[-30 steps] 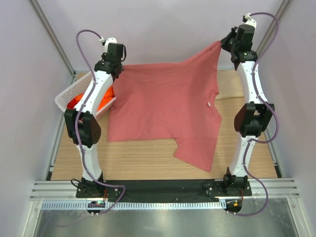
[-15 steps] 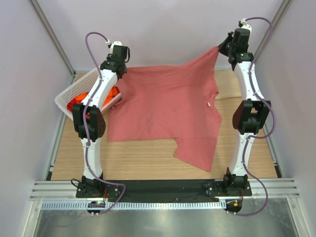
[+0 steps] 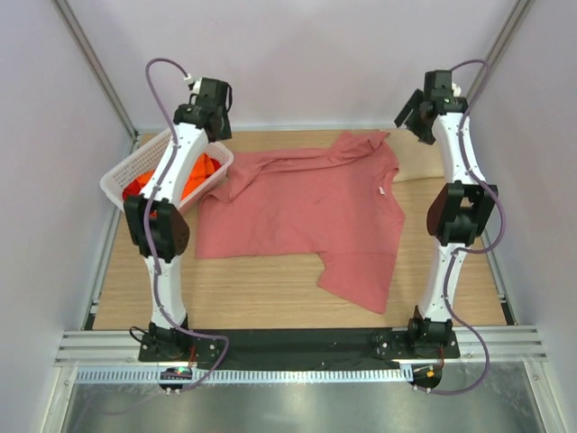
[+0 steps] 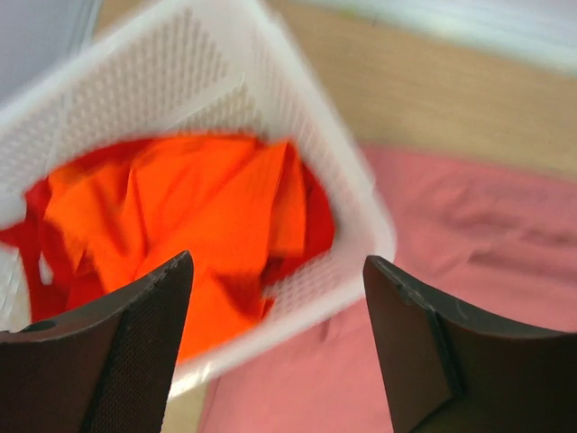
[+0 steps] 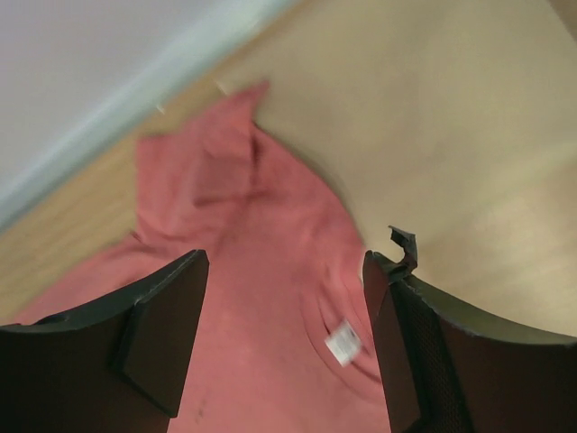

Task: Fold and stack the t-shirts
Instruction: Flatten the tshirt out

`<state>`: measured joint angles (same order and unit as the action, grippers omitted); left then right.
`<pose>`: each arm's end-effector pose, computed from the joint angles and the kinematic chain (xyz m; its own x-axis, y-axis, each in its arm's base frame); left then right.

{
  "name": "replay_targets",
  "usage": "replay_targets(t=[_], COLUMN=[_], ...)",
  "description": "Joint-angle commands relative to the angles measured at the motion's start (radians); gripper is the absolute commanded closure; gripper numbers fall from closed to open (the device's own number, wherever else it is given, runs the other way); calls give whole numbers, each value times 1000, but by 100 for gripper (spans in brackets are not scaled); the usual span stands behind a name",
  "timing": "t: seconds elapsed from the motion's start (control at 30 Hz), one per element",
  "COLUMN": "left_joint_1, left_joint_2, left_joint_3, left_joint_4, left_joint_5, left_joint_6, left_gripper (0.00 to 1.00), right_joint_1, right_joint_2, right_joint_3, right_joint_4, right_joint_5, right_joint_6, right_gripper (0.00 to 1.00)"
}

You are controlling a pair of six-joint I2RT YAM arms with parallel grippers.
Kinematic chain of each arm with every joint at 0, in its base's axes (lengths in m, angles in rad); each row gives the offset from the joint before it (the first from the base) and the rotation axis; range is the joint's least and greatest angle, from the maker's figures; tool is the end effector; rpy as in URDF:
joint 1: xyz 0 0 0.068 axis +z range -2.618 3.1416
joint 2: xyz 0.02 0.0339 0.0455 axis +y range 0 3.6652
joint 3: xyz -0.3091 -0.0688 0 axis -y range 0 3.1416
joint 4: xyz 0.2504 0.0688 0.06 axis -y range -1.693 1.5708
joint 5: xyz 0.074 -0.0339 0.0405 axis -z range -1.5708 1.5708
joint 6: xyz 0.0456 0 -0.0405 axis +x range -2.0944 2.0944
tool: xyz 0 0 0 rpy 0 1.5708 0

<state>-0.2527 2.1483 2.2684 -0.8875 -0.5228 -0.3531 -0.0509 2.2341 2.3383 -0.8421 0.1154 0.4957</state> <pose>0.5013 -0.1059 0.3832 -0.5853 -0.1583 -0.7952 -0.3557 0.9315 0.0764 0.5404 -0.0328 0.3625 -0.5265 0.4999 -0.6877 0.4389 0.8526 0.2838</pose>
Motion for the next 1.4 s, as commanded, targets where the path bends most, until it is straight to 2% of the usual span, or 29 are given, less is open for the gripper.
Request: replay_targets(t=[0.0, 0.07, 0.1, 0.13, 0.17, 0.2, 0.23, 0.27, 0.3, 0.33, 0.4, 0.47, 0.53, 0.63, 0.7, 0.8, 1.03, 1.1, 1.13, 1.17, 1.37], left_joint_1=[6, 4, 6, 4, 4, 4, 4, 4, 4, 4, 7, 19, 94, 185, 199, 202, 202, 204, 202, 204, 202], left_joint_2=[-218, -344, -385, -481, -528, -582, -628, -706, -734, -754, -771, -757, -722, -662, -639, -610, -568, -570, -571, -576, -605], left_joint_3=[-183, -304, -425, -501, -568, -710, -771, -826, -928, -964, -1030, -1116, -1179, -1254, -1264, -1244, -1248, -1279, -1291, -1302, -1350], left_joint_4=[-88, -105, -107, -108, -97, -88, -79, -70, -64, -59, -57, -35, 33, 96, 123, 151, 145, 154, 156, 159, 157], left_joint_5=[55, 96, 121, 173, 193, 210, 224, 227, 236, 260, 279, 311, 400, 478, 514, 494, 461, 471, 477, 472, 443], left_joint_6=[-66, -96, -110, -119, -139, -148, -159, -184, -190, -193, -210, -234, -279, -307, -311, -322, -386, -409, -415, -432, -458], left_gripper=[26, 30, 34, 36, 37, 39, 41, 42, 46, 46, 46, 42, 39, 43, 46, 49, 53, 51, 48, 45, 48], right_joint_1=[17, 49, 51, 83, 98, 135, 160, 183, 230, 250, 270, 278, 279, 280, 279, 281, 280, 279, 279, 279, 278], right_joint_2=[-207, -314, -355, -396, -491, -539, -598, -696, -752, -798, -928, -1014, -1111, -1140, -1136, -1156, -1151, -1142, -1137, -1124, -1090], right_joint_3=[-158, -300, -354, -414, -535, -603, -672, -800, -863, -931, -1109, -1257, -1327, -1404, -1422, -1426, -1389, -1386, -1389, -1392, -1456], right_joint_4=[-146, -172, -176, -175, -169, -161, -149, -138, -134, -126, -126, -115, -123, -169, -205, -212, -241, -242, -238, -238, -209], right_joint_5=[23, 23, 21, 6, 0, -8, -29, -34, -36, -60, -98, -169, -166, -189, -197, -206, -186, -169, -152, -142, -148], right_joint_6=[34, 14, 11, 6, 0, -2, -3, -3, 12, 20, 44, 66, 72, 49, 41, 41, 21, 26, 30, 37, 90], right_gripper=[23, 23, 23, 23, 25, 26, 28, 32, 35, 39, 60, 75, 76, 74, 68, 62, 56, 50, 41, 40, 38])
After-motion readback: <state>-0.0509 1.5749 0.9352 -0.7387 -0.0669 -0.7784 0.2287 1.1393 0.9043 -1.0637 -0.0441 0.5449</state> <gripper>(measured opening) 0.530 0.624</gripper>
